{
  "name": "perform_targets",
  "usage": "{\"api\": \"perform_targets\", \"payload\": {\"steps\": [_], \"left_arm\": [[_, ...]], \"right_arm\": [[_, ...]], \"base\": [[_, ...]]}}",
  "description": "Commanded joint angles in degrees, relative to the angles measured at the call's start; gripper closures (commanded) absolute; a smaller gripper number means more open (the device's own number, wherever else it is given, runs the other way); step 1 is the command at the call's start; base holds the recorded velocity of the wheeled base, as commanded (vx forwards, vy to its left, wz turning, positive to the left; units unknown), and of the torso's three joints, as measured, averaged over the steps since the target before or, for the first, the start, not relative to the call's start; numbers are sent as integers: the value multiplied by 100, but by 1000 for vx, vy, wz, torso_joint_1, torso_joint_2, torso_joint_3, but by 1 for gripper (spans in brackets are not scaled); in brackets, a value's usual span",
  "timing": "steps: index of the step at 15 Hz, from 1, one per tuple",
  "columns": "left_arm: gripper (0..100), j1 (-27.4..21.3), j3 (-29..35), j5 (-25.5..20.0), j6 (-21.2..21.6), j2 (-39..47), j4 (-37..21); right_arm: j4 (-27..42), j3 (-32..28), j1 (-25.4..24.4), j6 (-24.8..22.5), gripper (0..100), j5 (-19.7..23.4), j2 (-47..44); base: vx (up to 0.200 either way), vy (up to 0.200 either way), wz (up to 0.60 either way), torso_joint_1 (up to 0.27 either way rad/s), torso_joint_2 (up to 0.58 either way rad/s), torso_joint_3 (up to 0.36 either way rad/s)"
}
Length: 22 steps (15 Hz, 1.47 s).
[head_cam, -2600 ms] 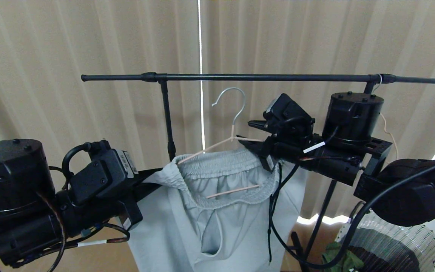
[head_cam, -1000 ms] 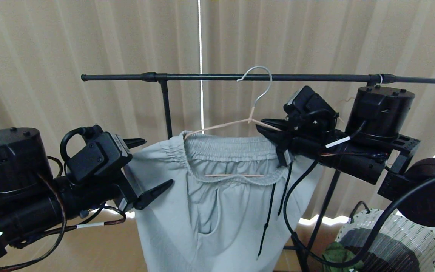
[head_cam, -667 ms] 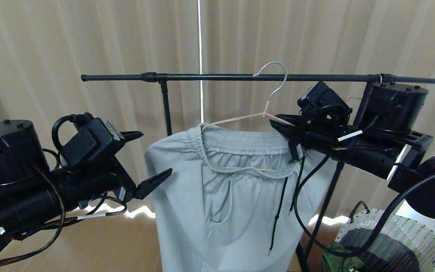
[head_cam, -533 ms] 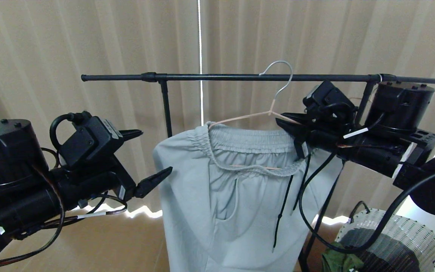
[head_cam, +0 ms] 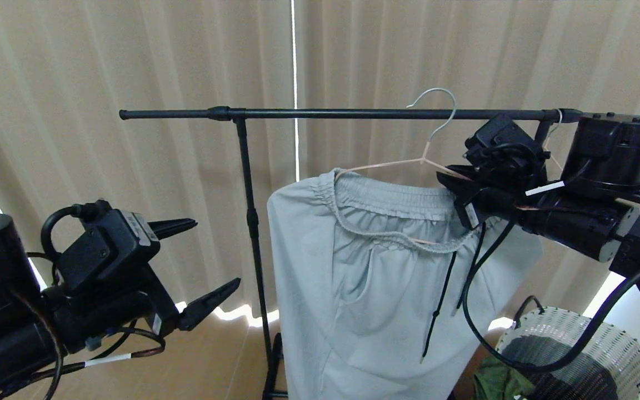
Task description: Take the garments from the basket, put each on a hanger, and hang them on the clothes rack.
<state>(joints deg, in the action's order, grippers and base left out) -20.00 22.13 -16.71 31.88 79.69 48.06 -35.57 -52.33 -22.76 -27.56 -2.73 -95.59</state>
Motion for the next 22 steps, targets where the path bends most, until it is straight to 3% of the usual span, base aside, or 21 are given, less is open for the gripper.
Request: {"api": "perform_targets", "payload": {"steps": [1,3,5,8,13,14,17,20,22], "left_arm": [[0,-30,-297,-7,-94,-437,-15],[0,-206,-253,10,-331,-384,-24],[0,-689,90,160,-1070,-156,-51],[0,-900,327,476,-1325,99,-51],[0,-1867,1575,2076,-3161,1409,-24],[0,-2069,1707,2207,-3372,1470,-33],[0,-2209,1830,2234,-3539,1532,-33],[0,-2051,2068,2928,-3636,1901,-15],[0,-1972,2059,2998,-3636,1971,-15]], "right_arm": [[33,-40,-27,-3,100,-96,5],[33,-40,-115,-3,100,-158,-4],[24,-66,-343,-3,100,-228,-4],[24,-93,-413,-3,100,-228,-39],[-29,-427,-660,5,100,-430,-435],[-29,-488,-730,5,100,-509,-487],[-29,-576,-783,5,100,-571,-540],[-29,-550,-853,5,100,-597,-522],[-29,-532,-958,14,100,-597,-487]], "base": [[0,0,0,0,0,0],[0,0,0,0,0,0],[0,0,0,0,0,0],[0,0,0,0,0,0],[0,0,0,0,0,0],[0,0,0,0,0,0],[0,0,0,0,0,0],[0,0,0,0,0,0],[0,0,0,0,0,0]]}}
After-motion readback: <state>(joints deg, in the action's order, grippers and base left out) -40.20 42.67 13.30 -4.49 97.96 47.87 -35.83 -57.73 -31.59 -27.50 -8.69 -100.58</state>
